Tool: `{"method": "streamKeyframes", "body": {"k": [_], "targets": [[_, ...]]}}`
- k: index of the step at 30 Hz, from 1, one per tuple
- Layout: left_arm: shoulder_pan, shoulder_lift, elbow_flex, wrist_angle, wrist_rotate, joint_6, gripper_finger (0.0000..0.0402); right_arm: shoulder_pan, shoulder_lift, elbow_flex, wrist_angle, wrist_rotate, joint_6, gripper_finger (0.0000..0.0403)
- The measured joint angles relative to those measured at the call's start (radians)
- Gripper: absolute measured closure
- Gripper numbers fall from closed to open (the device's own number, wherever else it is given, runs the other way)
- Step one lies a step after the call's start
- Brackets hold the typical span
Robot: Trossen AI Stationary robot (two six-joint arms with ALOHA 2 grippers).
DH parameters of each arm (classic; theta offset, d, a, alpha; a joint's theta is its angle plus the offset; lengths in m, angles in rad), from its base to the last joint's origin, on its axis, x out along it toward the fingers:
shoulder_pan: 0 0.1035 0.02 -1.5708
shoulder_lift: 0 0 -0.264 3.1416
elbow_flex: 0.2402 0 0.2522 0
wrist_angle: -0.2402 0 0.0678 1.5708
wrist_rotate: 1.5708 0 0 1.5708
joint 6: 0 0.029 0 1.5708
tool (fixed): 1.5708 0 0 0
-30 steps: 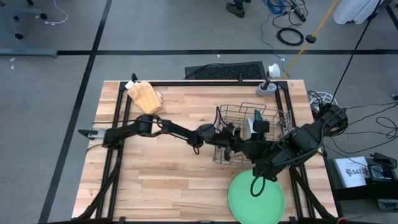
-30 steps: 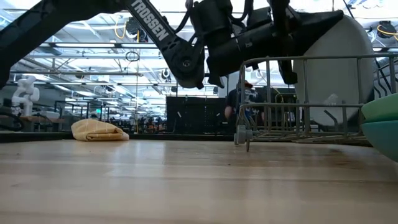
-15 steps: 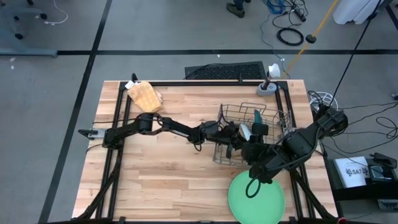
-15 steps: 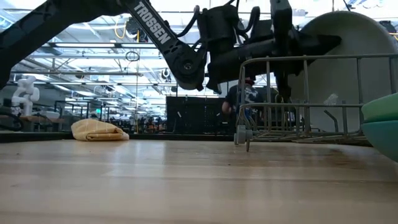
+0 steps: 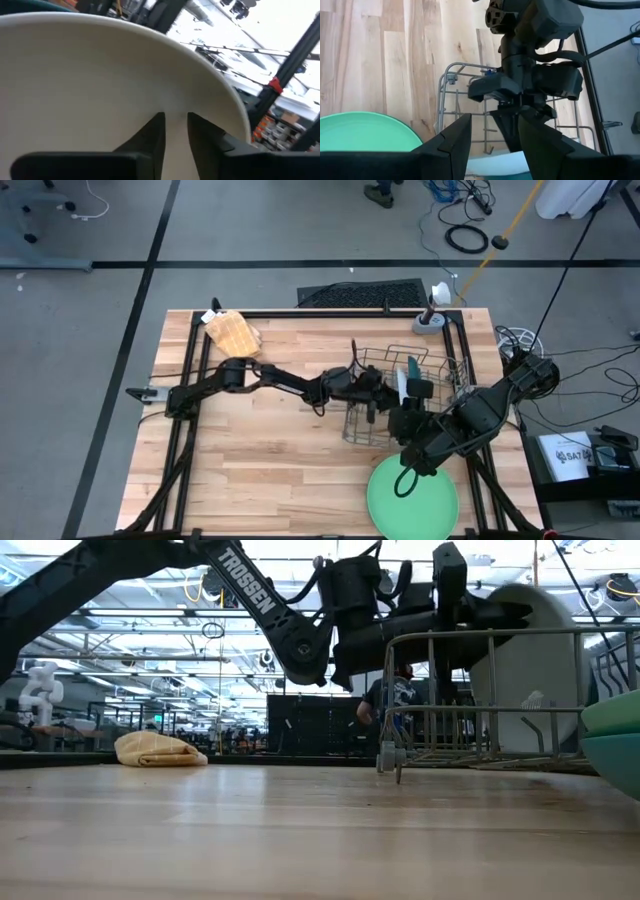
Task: Sort dishes
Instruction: Put the white plate in the dish rack
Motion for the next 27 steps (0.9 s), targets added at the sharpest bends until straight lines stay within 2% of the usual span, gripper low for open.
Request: {"method": "streamKeyframes", "body": {"k": [7, 14, 21, 27], "targets": [[0.011, 0.0, 0.0, -0.024, -0.042, -0.035, 0.0288, -0.003, 0.0, 0.0, -0.001, 0.002, 0.004, 0.0248], [0.015, 0.0, 0.0, -0.023, -0.048, -0.051, 0.0286, -0.003, 0.0, 0.0, -0.001, 0.003, 0.004, 0.0248], [0.009, 0.0, 0.0, -0.024, 0.005, -0.072, 0.0282, -0.003, 0.0, 0.0, -0.002, 0.003, 0.004, 0.0247], [0.008, 0.0, 0.0, -0.026, 0.031, -0.08, 0.023, -0.002, -0.001, 0.0, -0.003, 0.003, 0.004, 0.0247]]}}
